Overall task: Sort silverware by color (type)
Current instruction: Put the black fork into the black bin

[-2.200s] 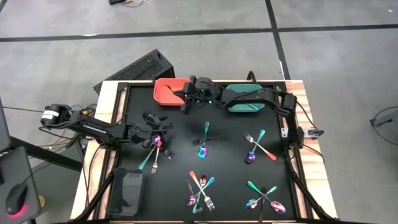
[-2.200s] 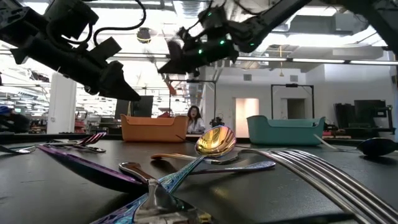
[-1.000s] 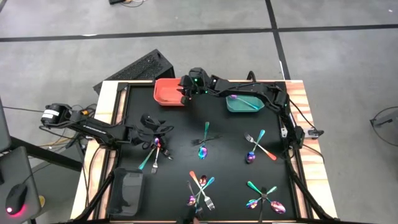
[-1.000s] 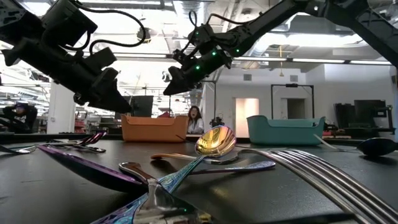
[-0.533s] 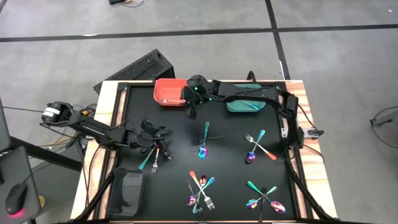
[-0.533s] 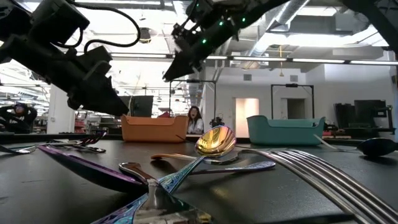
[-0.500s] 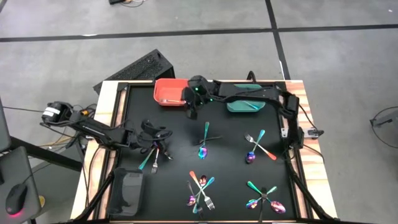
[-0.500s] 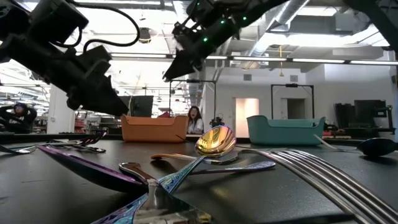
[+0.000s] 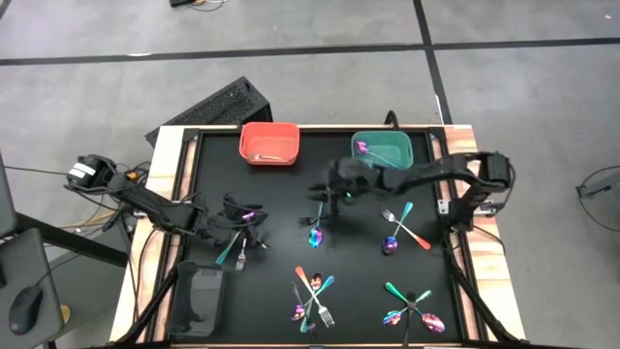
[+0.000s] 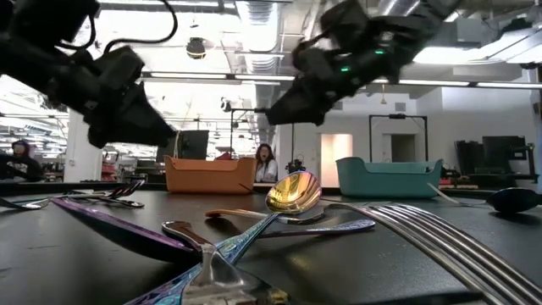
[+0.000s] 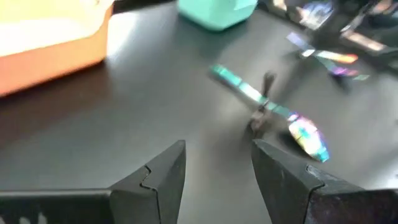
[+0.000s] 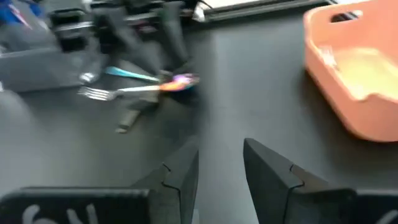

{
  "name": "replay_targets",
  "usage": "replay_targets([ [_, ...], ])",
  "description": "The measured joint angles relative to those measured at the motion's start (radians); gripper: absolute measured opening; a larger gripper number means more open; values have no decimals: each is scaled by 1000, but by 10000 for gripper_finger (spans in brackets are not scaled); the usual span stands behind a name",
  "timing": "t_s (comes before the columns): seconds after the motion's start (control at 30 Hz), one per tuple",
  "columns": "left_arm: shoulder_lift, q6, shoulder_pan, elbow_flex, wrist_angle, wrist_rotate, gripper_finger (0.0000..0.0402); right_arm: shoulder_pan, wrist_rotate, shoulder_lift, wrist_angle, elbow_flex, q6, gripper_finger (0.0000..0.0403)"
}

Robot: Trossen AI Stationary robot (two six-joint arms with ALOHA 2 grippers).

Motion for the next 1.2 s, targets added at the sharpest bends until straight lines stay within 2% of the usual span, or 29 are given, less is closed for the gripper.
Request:
replay_targets([
  [0.13, 0, 110, 20, 0, 161, 59, 171, 78, 15, -1, 213, -108, 16, 145],
  [0.3, 0, 119, 6, 3, 234, 113, 171, 179, 13, 78, 256, -110, 12, 145],
  [0.37, 0, 44, -18, 27, 148, 112, 171, 207, 14, 99, 240, -92, -25, 145],
  [0.4, 0, -8, -31, 60, 50, 112, 170, 214, 14, 102, 222, -86, -40, 145],
  [0.6, 58, -300, -113, 354, -678, 107, 152, 214, 51, 74, 187, -80, -63, 145],
  [0.7, 119, -361, -132, 456, -840, 93, 147, 186, 69, 36, 189, -98, -72, 145],
  [0.77, 157, -392, -141, 485, -900, 99, 146, 160, 68, 10, 183, -118, -69, 145],
  [0.97, 270, -554, -174, 484, -918, 202, 147, 95, 47, -59, 269, -267, -1, 145],
  [1.1, 339, -662, -183, 484, -920, 279, 147, 85, -28, -59, 393, -349, 77, 145],
  [1.2, 381, -728, -183, 484, -920, 342, 147, 99, -31, -36, 430, -358, 98, 145],
])
